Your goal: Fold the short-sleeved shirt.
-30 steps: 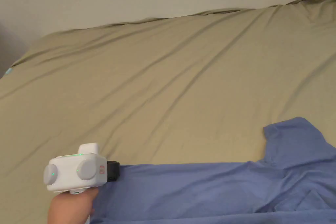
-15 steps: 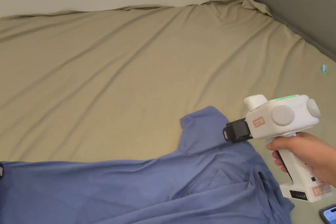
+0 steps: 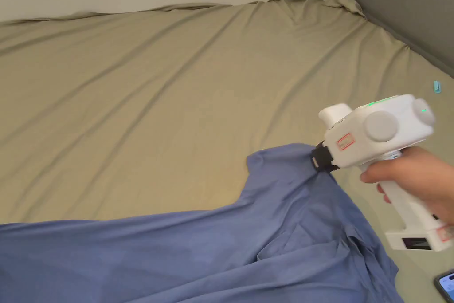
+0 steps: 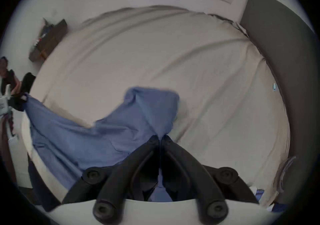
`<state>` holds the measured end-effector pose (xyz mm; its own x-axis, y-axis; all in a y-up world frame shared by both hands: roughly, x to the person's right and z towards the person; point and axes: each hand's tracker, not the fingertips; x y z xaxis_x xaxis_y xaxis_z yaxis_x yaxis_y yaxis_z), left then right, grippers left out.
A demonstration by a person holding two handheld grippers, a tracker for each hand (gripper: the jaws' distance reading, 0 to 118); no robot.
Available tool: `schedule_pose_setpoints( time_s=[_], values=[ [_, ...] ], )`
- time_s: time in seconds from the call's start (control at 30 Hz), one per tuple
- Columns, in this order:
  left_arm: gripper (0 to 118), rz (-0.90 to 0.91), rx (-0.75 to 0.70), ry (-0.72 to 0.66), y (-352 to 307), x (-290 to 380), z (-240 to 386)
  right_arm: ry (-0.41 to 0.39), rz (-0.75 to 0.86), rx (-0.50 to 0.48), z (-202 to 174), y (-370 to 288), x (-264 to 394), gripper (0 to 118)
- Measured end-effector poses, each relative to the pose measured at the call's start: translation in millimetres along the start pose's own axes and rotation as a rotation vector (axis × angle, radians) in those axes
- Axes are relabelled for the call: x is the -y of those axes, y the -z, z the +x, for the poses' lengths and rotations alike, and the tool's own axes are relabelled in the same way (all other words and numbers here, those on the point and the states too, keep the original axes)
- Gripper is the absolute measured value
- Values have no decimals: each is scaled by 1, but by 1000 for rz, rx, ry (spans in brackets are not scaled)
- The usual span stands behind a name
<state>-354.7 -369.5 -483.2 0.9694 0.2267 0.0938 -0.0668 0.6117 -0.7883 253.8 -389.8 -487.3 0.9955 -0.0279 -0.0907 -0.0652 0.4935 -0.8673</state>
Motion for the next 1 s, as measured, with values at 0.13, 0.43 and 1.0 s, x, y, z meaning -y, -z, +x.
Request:
schedule_pose_setpoints(
  time_s=[0.13, 0.43, 1.0],
  values=[
    [1, 23, 50, 35, -39, 12, -11, -74, -17, -99, -15, -63, 25, 4],
    [1, -116, 14, 110, -58, 69, -34, -70, -251, -124, -5, -77, 99, 4],
    [8, -224, -244, 242, 14, 158, -15, -140, -390, 60, -32, 16, 175, 5]
  ],
)
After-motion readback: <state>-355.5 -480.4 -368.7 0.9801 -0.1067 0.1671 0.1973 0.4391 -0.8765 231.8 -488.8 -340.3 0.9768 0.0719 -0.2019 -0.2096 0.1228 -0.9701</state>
